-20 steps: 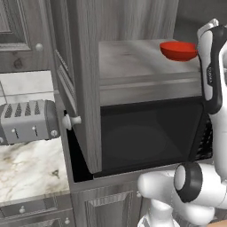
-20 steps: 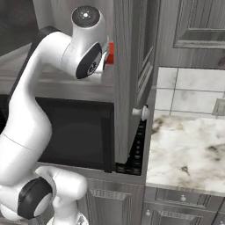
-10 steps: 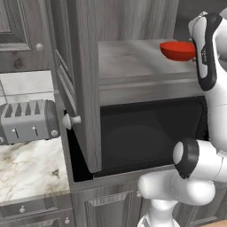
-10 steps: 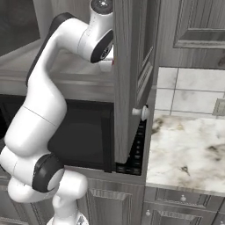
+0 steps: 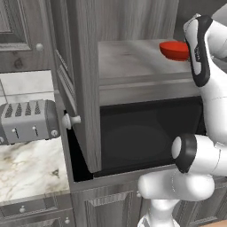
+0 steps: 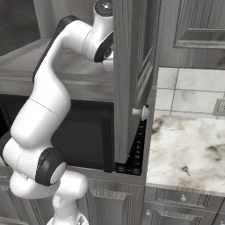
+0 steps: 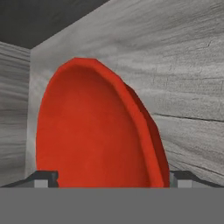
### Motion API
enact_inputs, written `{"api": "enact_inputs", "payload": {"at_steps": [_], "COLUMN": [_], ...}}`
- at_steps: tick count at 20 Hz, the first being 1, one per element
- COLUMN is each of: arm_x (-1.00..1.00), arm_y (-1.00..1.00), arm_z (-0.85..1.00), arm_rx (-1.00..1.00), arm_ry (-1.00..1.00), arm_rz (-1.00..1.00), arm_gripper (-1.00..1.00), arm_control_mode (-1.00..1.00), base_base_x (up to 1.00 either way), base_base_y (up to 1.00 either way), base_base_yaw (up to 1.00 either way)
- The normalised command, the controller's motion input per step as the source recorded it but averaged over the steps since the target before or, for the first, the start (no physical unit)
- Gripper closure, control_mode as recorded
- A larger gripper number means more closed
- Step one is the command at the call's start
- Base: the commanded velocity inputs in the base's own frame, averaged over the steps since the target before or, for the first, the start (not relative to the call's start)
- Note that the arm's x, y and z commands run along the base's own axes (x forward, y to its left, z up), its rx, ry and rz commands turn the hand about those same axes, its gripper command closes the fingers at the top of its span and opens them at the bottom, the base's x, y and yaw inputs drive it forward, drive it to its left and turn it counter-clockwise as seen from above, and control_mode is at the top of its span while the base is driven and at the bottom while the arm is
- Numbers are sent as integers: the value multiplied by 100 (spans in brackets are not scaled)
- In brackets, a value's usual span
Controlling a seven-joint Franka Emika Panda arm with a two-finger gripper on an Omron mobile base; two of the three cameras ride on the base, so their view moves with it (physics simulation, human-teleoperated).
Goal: Take the smaller bowl and place it next to the appetizer plate on the dining counter , and place the larger bowl next to the plate with cooked food.
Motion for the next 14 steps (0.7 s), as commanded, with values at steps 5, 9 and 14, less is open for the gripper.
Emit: {"api": "enact_inputs", "payload": {"at_steps": [5, 9, 14], "arm_x": [24, 3, -2], "arm_y": [1, 1, 0], "arm_z": [-49, -28, -18], "arm_rx": [-3, 0, 0], "arm_ry": [5, 0, -2], "arm_rz": [0, 0, 0], "arm_gripper": [100, 100, 100], "arm_control_mode": [-100, -100, -100], "base_base_x": [0, 0, 0], "base_base_y": [0, 0, 0], "base_base_yaw": [0, 0, 0]}}
